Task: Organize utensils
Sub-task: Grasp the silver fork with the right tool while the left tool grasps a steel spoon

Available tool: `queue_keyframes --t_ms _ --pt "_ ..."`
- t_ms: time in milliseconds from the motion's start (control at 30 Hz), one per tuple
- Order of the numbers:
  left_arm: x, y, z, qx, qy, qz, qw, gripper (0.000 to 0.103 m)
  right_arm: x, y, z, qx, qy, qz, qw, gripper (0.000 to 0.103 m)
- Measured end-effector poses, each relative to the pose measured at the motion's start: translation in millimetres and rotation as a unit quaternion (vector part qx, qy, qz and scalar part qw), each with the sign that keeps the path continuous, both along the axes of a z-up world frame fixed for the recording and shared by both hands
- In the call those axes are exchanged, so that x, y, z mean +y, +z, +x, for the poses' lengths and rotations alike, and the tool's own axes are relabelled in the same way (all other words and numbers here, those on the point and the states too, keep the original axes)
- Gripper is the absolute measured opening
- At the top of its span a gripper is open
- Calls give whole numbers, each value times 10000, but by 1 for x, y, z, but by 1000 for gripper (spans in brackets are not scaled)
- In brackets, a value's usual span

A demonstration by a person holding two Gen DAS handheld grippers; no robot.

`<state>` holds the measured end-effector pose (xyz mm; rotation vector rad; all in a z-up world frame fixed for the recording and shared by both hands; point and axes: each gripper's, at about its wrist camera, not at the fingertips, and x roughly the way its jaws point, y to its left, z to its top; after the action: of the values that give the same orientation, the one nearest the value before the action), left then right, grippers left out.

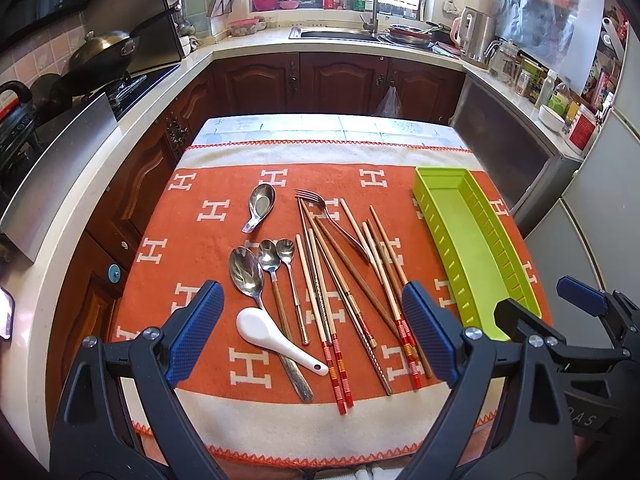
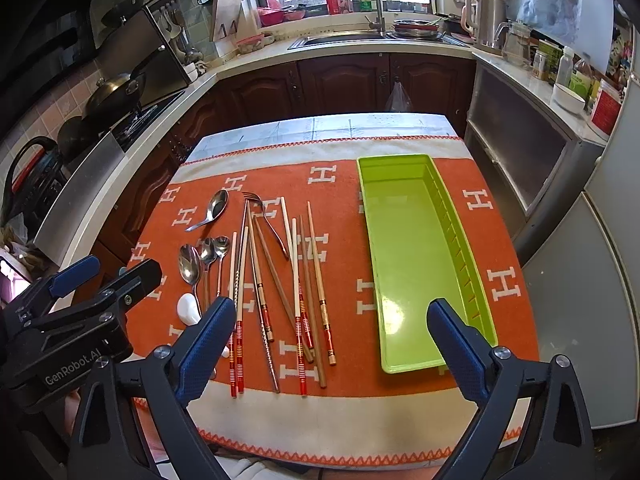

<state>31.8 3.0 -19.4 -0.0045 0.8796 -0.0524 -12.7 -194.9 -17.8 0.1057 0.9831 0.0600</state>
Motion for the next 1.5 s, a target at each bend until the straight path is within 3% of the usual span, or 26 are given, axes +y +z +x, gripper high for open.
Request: queue_keyframes --t_ms 500,800,1000,1200,1267,1400,1500 --pt "46 2 28 -17 31 -121 9999 89 11 4 31 22 60 -85 9999 84" --pt "97 -3 62 117 312 -88 9994 88 38 -3 79 59 382 -167 9991 76" --pt "128 -21 101 338 62 -270 9990 87 65 -14 127 150 703 -102 9974 68" --pt "137 -58 160 642 -267 -624 9956 83 93 -43 192 329 1019 44 9942 54" --pt "136 -76 185 793 -326 -703 9938 71 104 -61 216 427 1181 75 9921 49" --pt "138 -113 228 1196 -339 -1016 9870 61 121 -103 252 745 1316 98 9885 36" --pt "133 -131 245 1203 -355 -957 9875 56 132 -134 272 966 1378 204 9855 27"
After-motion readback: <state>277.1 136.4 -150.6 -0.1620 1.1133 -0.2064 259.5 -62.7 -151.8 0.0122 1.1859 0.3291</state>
